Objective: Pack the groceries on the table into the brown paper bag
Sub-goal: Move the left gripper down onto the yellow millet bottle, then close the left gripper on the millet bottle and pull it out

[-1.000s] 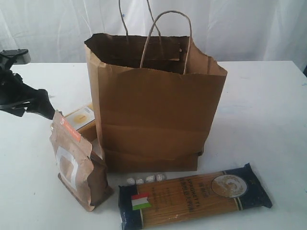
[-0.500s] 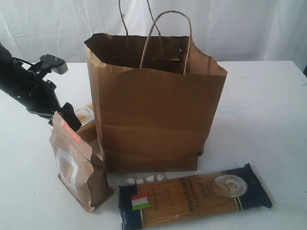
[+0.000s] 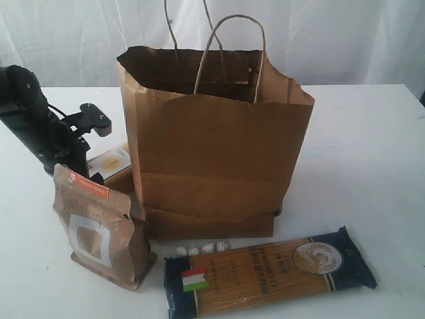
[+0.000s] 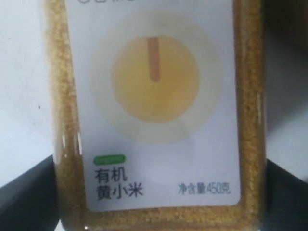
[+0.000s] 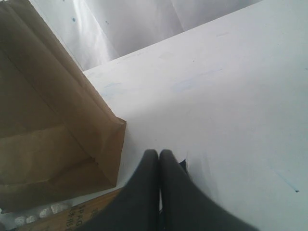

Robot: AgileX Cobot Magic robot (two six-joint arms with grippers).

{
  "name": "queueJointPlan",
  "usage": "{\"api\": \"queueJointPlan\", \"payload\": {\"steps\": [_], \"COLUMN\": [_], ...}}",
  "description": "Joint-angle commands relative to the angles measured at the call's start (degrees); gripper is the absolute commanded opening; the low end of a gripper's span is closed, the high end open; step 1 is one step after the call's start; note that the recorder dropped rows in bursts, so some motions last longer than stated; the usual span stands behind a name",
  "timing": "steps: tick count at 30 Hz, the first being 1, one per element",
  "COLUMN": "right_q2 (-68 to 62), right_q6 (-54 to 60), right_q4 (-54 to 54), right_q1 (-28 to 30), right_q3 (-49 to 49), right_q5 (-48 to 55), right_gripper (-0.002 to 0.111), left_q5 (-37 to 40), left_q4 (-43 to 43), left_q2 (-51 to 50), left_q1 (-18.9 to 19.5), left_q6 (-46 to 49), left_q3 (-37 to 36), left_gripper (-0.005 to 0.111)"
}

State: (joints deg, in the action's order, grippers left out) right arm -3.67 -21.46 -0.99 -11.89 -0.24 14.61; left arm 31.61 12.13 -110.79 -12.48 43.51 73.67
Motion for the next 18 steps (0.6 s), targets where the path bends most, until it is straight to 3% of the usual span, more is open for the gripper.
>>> {"api": "queueJointPlan", "payload": {"steps": [1,4,6,7,13,18], "right_q2": [0.16,0.16,0.16,0.16,0.16,0.16], "right_q6": [-0.06,-0.06,-0.06,-0.06,-0.06,-0.06], "right_q4": [0.59,0.59,0.59,0.59,0.59,0.59], "right_q1": [0.44,0.44,0.44,0.44,0.44,0.44], "right_q3": [0.24,0.24,0.24,0.24,0.24,0.24], "right_q5": [-0.55,-0.55,-0.55,-0.55,-0.55,-0.55], "right_gripper": [0.0,0.0,0.0,0.0,0.0,0.0], "left_q5": [-1.54,0.64,3.58,4.77,7.27,7.39], "left_q4": [-2.03,-5.93,-7.23,-7.55,-12.13,-12.81], "left_q2": [-0.57,-0.57,-0.57,-0.57,0.07,2.82], "left_q1": [-0.23,-0.23,-0.23,-0.23,-0.23,-0.23], "left_q6": [-3.89,-9.66,-13.41,-14.73,-24.86,-27.26], "left_q3": [-0.13,-0.13,-0.13,-0.13,-0.13,-0.13], "left_gripper": [0.075,0.029,0.005,0.0,0.0,0.0]}}
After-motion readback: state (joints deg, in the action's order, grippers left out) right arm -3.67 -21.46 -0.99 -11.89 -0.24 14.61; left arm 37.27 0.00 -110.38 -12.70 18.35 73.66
